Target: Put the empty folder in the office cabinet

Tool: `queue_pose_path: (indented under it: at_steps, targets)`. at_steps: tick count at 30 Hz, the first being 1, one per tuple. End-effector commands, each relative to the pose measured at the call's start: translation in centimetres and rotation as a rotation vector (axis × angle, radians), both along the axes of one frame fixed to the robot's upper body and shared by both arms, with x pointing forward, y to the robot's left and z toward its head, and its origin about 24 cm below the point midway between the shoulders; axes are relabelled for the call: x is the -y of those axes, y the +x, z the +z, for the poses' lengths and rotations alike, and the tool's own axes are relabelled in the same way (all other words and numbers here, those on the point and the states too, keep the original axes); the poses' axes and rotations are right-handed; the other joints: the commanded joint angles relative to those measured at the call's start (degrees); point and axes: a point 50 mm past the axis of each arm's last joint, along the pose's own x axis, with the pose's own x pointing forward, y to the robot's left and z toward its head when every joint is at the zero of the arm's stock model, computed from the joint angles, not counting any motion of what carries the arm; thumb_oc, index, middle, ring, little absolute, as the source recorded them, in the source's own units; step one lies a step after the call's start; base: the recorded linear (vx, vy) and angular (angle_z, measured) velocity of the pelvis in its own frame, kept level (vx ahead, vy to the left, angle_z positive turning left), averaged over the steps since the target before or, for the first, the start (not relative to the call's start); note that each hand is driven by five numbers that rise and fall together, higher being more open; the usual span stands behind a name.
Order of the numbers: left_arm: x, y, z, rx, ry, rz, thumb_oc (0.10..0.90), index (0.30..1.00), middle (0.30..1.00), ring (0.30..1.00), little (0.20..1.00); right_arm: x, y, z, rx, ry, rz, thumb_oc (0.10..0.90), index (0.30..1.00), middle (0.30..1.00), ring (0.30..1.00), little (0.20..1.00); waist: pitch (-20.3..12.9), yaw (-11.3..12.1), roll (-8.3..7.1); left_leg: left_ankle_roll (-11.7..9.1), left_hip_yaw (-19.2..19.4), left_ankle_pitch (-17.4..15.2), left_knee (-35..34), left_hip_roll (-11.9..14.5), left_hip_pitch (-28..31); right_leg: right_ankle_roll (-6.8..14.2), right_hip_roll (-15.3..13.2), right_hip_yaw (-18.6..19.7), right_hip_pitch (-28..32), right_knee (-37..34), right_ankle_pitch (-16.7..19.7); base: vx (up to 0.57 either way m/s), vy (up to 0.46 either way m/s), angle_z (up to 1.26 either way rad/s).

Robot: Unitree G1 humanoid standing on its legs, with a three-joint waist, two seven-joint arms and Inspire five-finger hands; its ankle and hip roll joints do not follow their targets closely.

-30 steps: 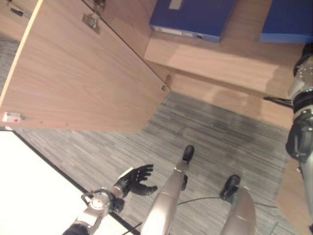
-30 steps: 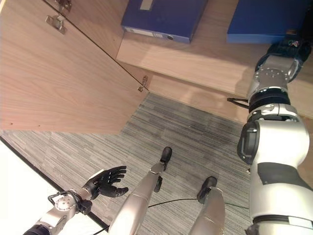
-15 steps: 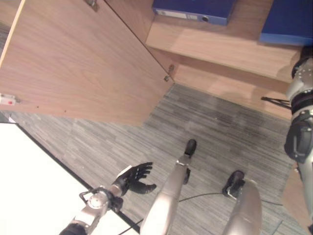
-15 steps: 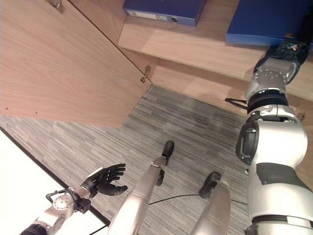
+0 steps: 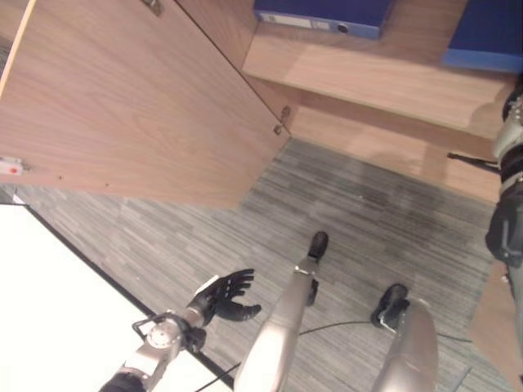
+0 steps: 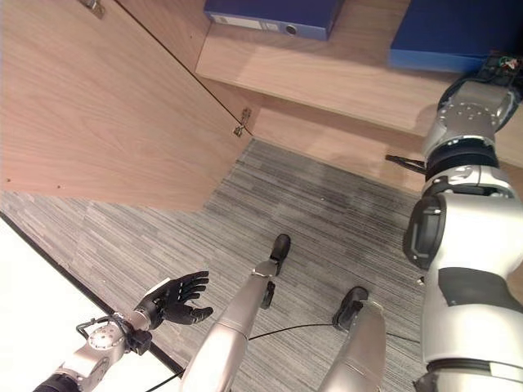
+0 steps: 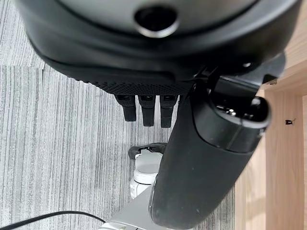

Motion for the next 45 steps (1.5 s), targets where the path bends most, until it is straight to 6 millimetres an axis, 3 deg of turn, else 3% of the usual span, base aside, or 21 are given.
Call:
queue_pose_path:
  at_steps: [1, 7, 13, 19, 28, 29, 32, 33, 34, 35, 40, 45]
  targets:
    - [-4.2, -1.6, 0.0, -0.035, 0.141, 0.042, 0.800, 0.900, 0.900, 0.900, 0.900, 1.9, -2.8, 5.3, 0.062, -0.243, -0.113, 0.800, 0.900, 0.900, 0.900, 0.900, -6.2, 0.4, -0.76, -2.5, -0.4, -12.7, -1.5, 5.7, 9.0, 6.1, 1.3, 2.9, 7.7, -3.4, -3.4, 0.00, -0.010, 0.04]
    - [-5.1, -1.6, 0.0, -0.052, 0.193, 0.052, 0.800, 0.900, 0.900, 0.900, 0.900, 3.8, -3.1, 3.5, -0.197, -0.260, -0.111, 0.800, 0.900, 0.900, 0.900, 0.900, -6.0, 0.0, -1.68, -2.7, -0.7, -11.9, -3.5, 5.9, 11.2, 5.8, 1.2, 1.9, 10.7, -5.2, -3.5, -0.01, -0.022, 0.04]
    - [-4.6, -1.7, -0.6, -0.066, 0.217, 0.044, 0.800, 0.900, 0.900, 0.900, 0.900, 3.3, -2.2, 1.6, -0.327, -0.229, -0.060, 0.800, 0.900, 0.900, 0.900, 0.900, -5.9, -0.5, -2.30, -2.7, -0.8, -11.2, -5.3, 5.8, 12.8, 5.3, 1.8, 1.4, 12.7, -6.9, -3.2, -0.01, -0.009, 0.04]
    - [-3.7, -2.1, -1.4, -0.089, 0.196, 0.038, 0.800, 0.900, 0.900, 0.900, 0.900, 2.7, -1.6, 0.9, -0.386, -0.250, -0.023, 0.800, 0.900, 0.900, 0.900, 0.900, -6.0, -0.3, -2.53, -2.6, -1.0, -10.5, -6.7, 5.8, 14.2, 5.1, 1.9, 1.2, 14.4, -8.0, -2.8, 0.00, 0.000, 0.00]
    - [-2.3, -1.3, -1.9, -0.085, 0.141, 0.069, 0.800, 0.900, 0.900, 0.900, 0.900, 0.4, 0.8, -5.2, -0.505, -0.210, 0.099, 0.800, 0.900, 0.900, 0.900, 0.900, -4.9, -0.5, -1.95, -2.4, -0.8, -9.4, -9.0, 5.9, 16.6, 4.8, 2.5, 0.7, 16.7, -10.3, -2.0, -0.02, -0.001, -0.02]
    - [-2.1, -1.3, -2.2, -0.094, 0.127, 0.082, 0.800, 0.900, 0.900, 0.900, 0.900, 0.2, 1.0, -7.5, -0.542, -0.182, 0.117, 0.800, 0.900, 0.900, 0.900, 0.900, -4.6, -0.5, -1.73, -2.3, -1.1, -8.8, -9.8, 6.3, 17.6, 4.8, 2.8, 0.3, 18.0, -11.6, -1.0, -0.06, -0.012, -0.08]
    - [-2.1, -1.3, -2.5, -0.104, 0.119, 0.095, 0.800, 0.900, 0.900, 0.900, 0.900, 0.0, 1.1, -9.4, -0.561, -0.149, 0.130, 0.800, 0.900, 0.900, 0.900, 0.900, -4.5, -0.4, -1.96, -2.4, -1.2, -8.4, -10.9, 6.5, 18.9, 4.7, 3.3, -0.1, 20.0, -13.4, -0.6, -0.06, -0.015, -0.03]
    - [-2.2, -1.4, -2.6, -0.110, 0.120, 0.101, 0.800, 0.900, 0.900, 0.900, 0.900, -0.2, 1.2, -10.0, -0.571, -0.142, 0.138, 0.800, 0.900, 0.900, 0.900, 0.900, -4.3, -0.1, -1.80, -2.3, -1.1, -7.0, -11.3, 6.7, 19.0, 4.6, 3.1, -1.0, 20.2, -14.2, 1.0, -0.03, -0.021, -0.05]
    - [-2.3, -1.5, -2.7, -0.116, 0.117, 0.108, 0.800, 0.900, 0.900, 0.900, 0.900, -0.2, 1.2, -10.3, -0.576, -0.137, 0.141, 0.800, 0.900, 0.900, 0.900, 0.900, -4.6, -0.3, -2.14, -2.4, -1.2, -8.1, -11.8, 6.7, 19.9, 4.7, 3.5, -0.6, 21.2, -14.7, 0.0, -0.11, 0.029, -0.12]
    - [-2.4, -1.7, -2.9, -0.129, 0.114, 0.116, 0.800, 0.900, 0.900, 0.900, 0.900, -0.4, 1.2, -11.2, -0.585, -0.122, 0.150, 0.800, 0.900, 0.900, 0.900, 0.900, -4.4, 0.0, -2.11, -2.3, -1.2, -6.5, -12.5, 7.0, 20.1, 4.7, 3.4, -1.5, 21.6, -16.1, 1.8, -0.02, -0.007, -0.12]
    - [-2.7, -2.1, -3.3, -0.157, 0.110, 0.134, 0.800, 0.900, 0.900, 0.900, 0.900, -1.0, 1.4, -12.3, -0.602, -0.119, 0.167, 0.800, 0.900, 0.900, 0.900, 0.900, -4.7, -0.1, -2.38, -2.3, -1.2, -5.7, -14.3, 7.6, 22.0, 4.8, 3.7, -1.9, 23.6, -18.4, 3.0, -0.03, 0.006, -0.04]
    - [-3.4, -2.2, -3.4, -0.163, 0.105, 0.167, 0.800, 0.900, 0.900, 0.900, 0.900, -0.8, 1.4, -11.4, -0.586, -0.147, 0.155, 0.800, 0.900, 0.900, 0.900, 0.900, -5.1, 0.1, -2.72, -2.2, -1.2, -5.4, -14.5, 7.7, 22.3, 5.0, 3.7, -1.8, 24.1, -19.0, 3.5, 0.00, 0.000, 0.00]
